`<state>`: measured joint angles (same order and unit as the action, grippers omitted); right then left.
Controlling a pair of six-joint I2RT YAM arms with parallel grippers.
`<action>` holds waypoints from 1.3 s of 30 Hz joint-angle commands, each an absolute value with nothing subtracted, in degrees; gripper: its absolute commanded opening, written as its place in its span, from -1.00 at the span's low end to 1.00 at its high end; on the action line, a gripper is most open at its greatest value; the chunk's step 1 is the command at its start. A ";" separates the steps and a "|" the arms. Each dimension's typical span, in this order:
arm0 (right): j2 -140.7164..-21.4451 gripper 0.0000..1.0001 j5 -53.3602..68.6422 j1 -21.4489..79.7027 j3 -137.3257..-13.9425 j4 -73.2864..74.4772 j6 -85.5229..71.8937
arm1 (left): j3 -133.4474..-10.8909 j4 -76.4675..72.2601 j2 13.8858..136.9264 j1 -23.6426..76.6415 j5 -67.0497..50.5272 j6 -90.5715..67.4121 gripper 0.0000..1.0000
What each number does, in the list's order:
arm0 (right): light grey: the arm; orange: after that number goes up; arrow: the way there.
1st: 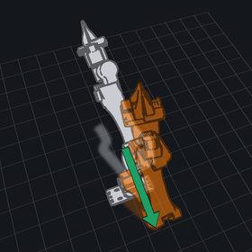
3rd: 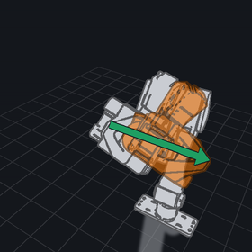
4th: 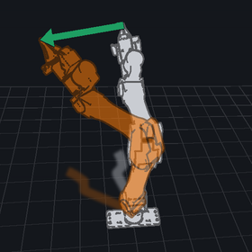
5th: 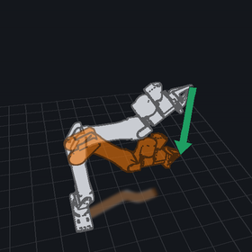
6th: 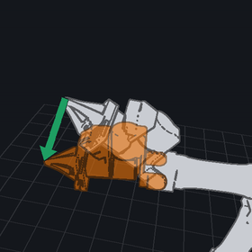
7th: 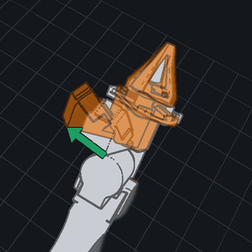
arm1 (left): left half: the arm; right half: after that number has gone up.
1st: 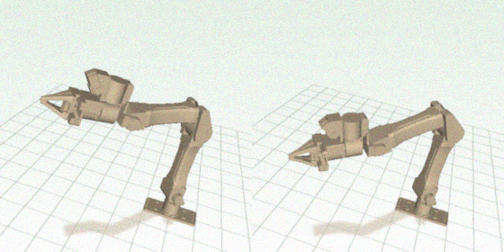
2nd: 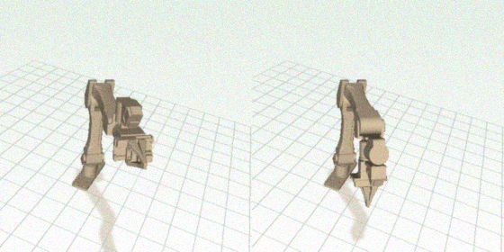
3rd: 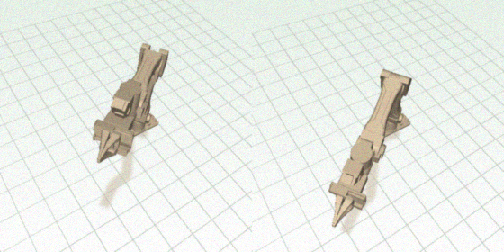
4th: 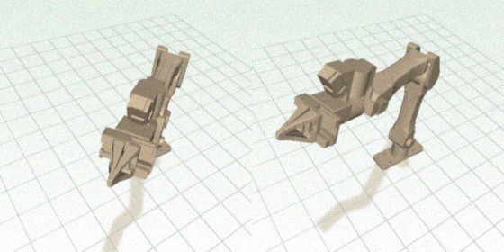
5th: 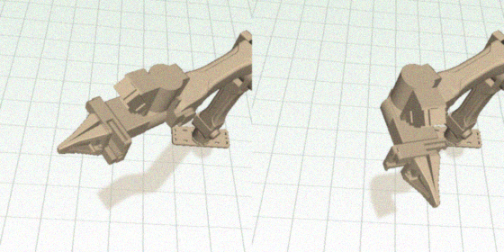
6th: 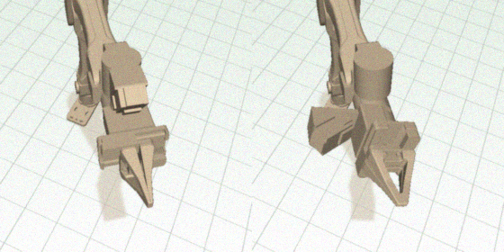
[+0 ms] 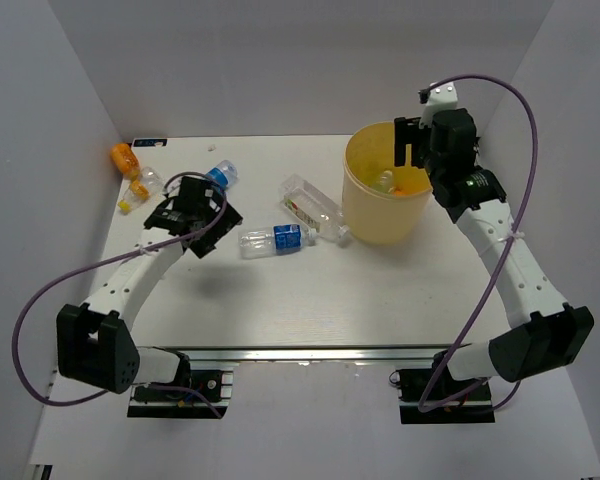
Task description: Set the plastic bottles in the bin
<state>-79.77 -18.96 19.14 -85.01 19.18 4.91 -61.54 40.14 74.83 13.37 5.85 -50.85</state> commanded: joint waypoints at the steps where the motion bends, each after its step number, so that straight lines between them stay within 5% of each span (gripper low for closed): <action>1: -76.12 0.79 -25.40 18.28 -87.28 19.60 3.53 | -64.07 43.60 76.98 19.67 12.82 -64.31 0.96; 8: -69.71 0.79 -22.33 18.02 -81.39 15.48 1.49 | -70.56 49.11 90.95 29.87 17.92 -84.16 0.96; 21: -70.13 0.79 -21.36 18.10 -81.91 15.73 2.55 | -73.04 41.66 100.55 29.80 24.52 -97.03 0.96; 30: -72.16 0.79 -18.90 18.02 -83.23 17.23 2.20 | -75.05 34.99 99.58 29.18 26.98 -89.58 0.96; 39: -72.69 0.79 -18.37 18.02 -82.09 16.09 3.16 | -90.94 37.95 113.10 29.09 25.76 -66.19 0.96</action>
